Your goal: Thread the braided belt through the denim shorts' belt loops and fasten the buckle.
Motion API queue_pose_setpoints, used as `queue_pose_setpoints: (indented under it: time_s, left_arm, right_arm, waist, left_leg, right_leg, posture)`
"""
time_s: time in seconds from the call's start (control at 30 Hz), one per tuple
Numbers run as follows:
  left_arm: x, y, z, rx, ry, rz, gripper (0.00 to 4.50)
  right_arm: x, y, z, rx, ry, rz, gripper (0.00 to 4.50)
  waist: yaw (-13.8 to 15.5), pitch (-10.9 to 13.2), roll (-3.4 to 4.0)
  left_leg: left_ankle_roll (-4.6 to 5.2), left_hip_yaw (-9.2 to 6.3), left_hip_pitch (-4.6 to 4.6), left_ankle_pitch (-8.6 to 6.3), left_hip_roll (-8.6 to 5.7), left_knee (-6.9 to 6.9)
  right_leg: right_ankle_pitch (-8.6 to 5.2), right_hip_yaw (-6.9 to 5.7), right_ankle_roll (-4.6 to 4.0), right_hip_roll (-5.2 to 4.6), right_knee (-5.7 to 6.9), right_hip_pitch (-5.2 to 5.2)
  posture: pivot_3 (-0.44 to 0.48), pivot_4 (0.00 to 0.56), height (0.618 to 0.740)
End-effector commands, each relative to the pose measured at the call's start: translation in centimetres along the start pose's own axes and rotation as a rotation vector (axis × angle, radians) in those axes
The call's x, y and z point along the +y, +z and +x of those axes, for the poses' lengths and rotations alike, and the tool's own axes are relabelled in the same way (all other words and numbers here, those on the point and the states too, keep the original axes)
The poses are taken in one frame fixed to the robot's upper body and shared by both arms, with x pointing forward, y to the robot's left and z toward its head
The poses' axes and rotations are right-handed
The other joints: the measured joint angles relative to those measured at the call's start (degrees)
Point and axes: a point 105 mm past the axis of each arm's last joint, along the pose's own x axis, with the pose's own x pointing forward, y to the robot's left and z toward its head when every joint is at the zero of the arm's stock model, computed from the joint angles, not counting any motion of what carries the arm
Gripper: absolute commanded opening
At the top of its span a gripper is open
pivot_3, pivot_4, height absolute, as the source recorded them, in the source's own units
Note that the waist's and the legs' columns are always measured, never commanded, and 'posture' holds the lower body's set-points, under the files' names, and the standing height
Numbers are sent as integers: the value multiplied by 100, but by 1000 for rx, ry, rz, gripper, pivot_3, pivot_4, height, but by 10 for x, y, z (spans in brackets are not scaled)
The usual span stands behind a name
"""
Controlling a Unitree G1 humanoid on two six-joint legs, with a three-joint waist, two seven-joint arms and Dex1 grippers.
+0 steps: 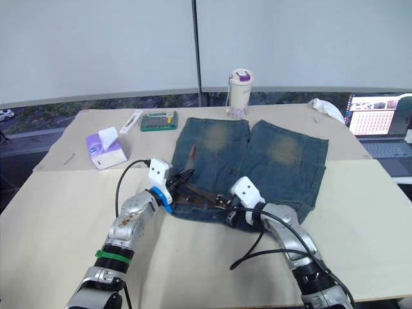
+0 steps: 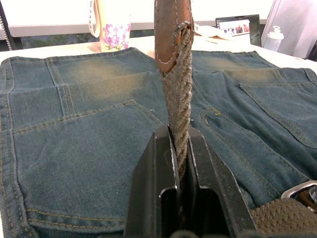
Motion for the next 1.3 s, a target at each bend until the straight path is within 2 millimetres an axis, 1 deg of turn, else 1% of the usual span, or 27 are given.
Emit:
queue_pose_setpoints:
  time_s: [0.03,0.33,0.57,0.8,1.03,1.3]
  left_arm:
    - [0,21,6,-70,-1,42,0]
    - [0,19,6,-63,-4,46,0]
    - [1,18,5,-63,1,45,0]
    - [1,17,5,-63,7,42,0]
    - [1,17,5,-63,11,36,0]
    - [-1,18,6,-66,1,34,0]
  right_arm:
    - [7,-5,1,18,29,-6,127]
    - [18,-12,5,38,63,-1,127]
    - [22,-17,6,58,83,-10,127]
    - [23,-17,6,56,87,-12,127]
    - [26,-24,4,76,100,-12,127]
    - [19,-29,5,109,67,-6,127]
  waist:
    - [0,0,0]
    - [-1,-2,0]
    - [-2,-7,0]
    - [-2,-17,-2]
    - [-3,-22,-4]
    - [-1,-27,-5]
  left_leg:
    - [1,0,0,-1,0,0]
    - [3,-1,2,-2,1,0]
    - [3,-1,2,-2,1,0]
    - [3,-1,2,-2,1,0]
    - [3,-1,3,-2,1,0]
    - [14,-1,5,-8,1,0]
  right_leg:
    - [0,0,0,0,0,0]
    - [0,0,0,1,0,1]
    - [0,-1,0,1,1,1]
    - [0,-1,0,1,0,2]
    - [0,-1,0,1,0,2]
    - [0,-1,0,1,1,4]
  posture:
    - [0,150,740]
    - [0,150,740]
    - [0,150,740]
    - [0,150,740]
    - [0,150,740]
    - [0,150,740]
